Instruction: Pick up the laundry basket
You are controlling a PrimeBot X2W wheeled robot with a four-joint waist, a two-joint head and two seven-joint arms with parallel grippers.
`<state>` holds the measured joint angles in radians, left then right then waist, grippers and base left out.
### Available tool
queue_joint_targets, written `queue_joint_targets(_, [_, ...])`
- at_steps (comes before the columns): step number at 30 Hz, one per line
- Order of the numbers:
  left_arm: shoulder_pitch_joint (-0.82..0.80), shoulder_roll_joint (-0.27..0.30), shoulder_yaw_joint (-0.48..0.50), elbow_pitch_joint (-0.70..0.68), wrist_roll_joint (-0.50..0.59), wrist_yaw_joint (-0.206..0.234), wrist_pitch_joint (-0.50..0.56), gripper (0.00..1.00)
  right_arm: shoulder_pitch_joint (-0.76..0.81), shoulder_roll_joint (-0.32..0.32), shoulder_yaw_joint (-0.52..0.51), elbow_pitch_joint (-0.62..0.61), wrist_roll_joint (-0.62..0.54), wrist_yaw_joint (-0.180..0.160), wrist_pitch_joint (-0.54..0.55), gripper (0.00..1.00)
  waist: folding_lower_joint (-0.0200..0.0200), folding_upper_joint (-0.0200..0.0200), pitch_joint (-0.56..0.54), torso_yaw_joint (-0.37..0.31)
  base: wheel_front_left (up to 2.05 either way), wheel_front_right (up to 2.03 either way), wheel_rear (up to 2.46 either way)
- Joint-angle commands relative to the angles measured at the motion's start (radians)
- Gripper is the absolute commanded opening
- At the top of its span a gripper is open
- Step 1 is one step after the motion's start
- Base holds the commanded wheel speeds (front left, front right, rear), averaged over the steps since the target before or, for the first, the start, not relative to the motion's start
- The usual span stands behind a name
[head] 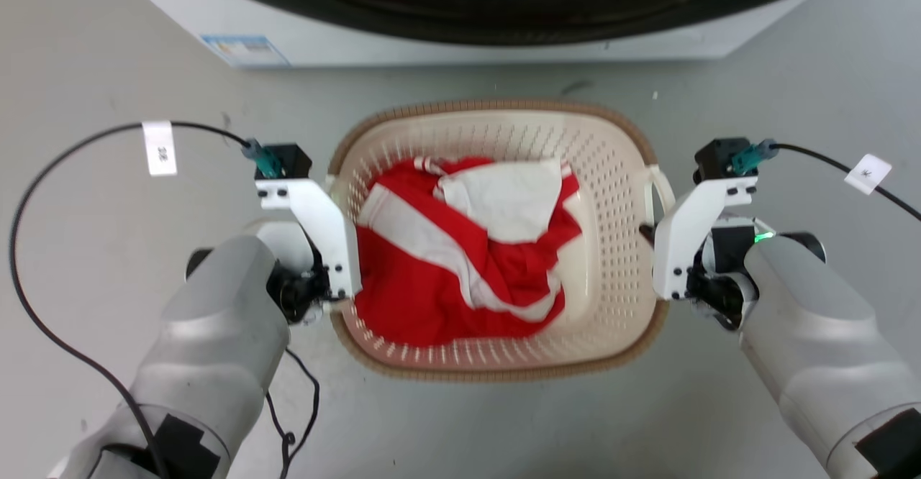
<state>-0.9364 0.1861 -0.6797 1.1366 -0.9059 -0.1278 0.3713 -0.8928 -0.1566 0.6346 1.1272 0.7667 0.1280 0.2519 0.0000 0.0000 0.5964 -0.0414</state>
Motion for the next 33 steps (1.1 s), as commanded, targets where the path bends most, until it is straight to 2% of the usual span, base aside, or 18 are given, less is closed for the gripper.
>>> queue_joint_targets(1, [0.014,-0.01,-0.006,-0.007,-0.011,-0.004,0.007,0.0,0.02,0.002,0.012,-0.007,0.01,0.005,0.02,0.0,0.0,0.0,-0.077,0.006,0.0,0.0,0.0])
queue_joint_targets(14, [0.089,-0.004,-0.061,0.009,-0.109,-0.005,0.18,0.0,0.074,-0.038,0.07,0.018,0.135,0.004,0.264,0.0,0.0,0.0,-0.327,0.02,0.0,0.0,0.0])
queue_joint_targets(22, [0.121,-0.018,-0.081,0.036,-0.148,-0.005,0.253,0.0,0.075,-0.048,0.087,0.056,0.158,0.004,0.334,0.0,0.0,0.0,-0.455,0.036,0.0,0.0,0.0])
queue_joint_targets(33, [0.169,-0.036,-0.097,0.067,-0.185,-0.005,0.303,0.0,0.107,-0.008,0.086,0.109,0.198,0.004,0.421,0.0,0.0,0.0,-0.558,0.038,0.0,0.0,0.0])
